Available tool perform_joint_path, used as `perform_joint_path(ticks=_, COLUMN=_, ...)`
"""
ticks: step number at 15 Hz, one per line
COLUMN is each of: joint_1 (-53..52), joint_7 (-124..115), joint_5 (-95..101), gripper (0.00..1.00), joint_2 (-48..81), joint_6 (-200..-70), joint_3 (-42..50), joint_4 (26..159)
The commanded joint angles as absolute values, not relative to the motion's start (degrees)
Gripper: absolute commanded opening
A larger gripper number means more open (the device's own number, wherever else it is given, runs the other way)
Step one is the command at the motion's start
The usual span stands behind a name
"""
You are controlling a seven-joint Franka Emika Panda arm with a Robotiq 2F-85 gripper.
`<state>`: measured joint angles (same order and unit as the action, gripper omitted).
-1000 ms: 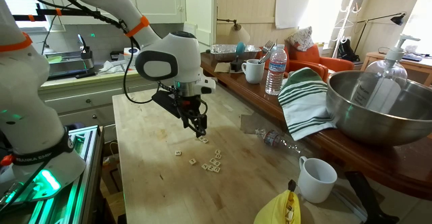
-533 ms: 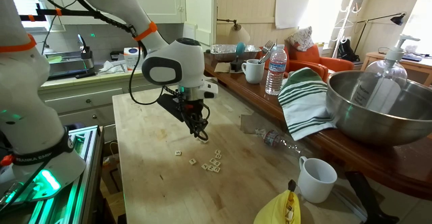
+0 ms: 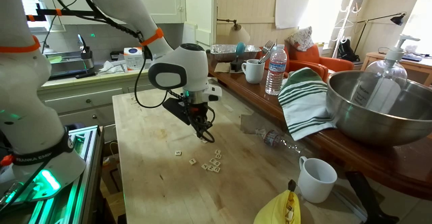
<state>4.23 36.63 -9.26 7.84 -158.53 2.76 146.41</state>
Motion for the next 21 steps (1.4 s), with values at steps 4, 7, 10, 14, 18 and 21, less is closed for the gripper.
perform_joint_path(ticks=4, joint_1=7.2, joint_7=38.4, joint_5=-10.3, gripper=0.0, joint_2=11.0, joint_6=-159.7, joint_3=-0.8, joint_4=144.2)
perform_joint_path(ticks=7, joint_1=7.4, joint_7=37.9, joint_5=-9.4, gripper=0.0, joint_2=11.1, joint_6=-159.6, joint_3=-1.2, joint_4=144.3)
perform_joint_path(ticks=10, joint_1=7.2, joint_7=37.1, joint_5=-8.1, gripper=0.0, joint_2=11.4, joint_6=-160.0, joint_3=-0.9, joint_4=144.4)
perform_joint_path(ticks=14, joint_1=7.4, joint_7=37.0, joint_5=-7.4, gripper=0.0, joint_2=11.7, joint_6=-160.4, joint_3=-0.5, joint_4=144.5)
perform_joint_path(ticks=18, joint_1=8.2, joint_7=37.2, joint_5=-7.3, gripper=0.0, joint_2=11.8, joint_6=-161.2, joint_3=-0.1, joint_4=144.4)
perform_joint_path(ticks=21, joint_1=8.7, joint_7=37.0, joint_5=-6.8, gripper=0.0, joint_2=12.1, joint_6=-161.9, joint_3=0.0, joint_4=144.3)
